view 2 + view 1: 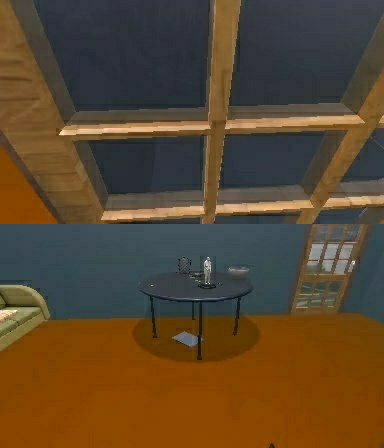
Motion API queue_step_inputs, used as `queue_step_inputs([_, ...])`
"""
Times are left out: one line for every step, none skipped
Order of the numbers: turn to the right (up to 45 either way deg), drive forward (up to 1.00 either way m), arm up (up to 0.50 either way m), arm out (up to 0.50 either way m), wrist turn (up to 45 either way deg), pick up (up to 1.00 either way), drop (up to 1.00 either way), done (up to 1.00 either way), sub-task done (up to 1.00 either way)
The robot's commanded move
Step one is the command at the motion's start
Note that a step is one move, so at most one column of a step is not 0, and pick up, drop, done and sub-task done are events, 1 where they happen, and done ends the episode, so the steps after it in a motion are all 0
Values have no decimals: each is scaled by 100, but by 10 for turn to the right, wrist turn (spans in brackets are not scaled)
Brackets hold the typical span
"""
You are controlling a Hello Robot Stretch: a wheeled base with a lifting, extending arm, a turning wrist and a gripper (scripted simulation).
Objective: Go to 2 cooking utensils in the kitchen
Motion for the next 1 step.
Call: queue_step_inputs([60, 0, 0, 0, 0, 0, 0, 0, 0])
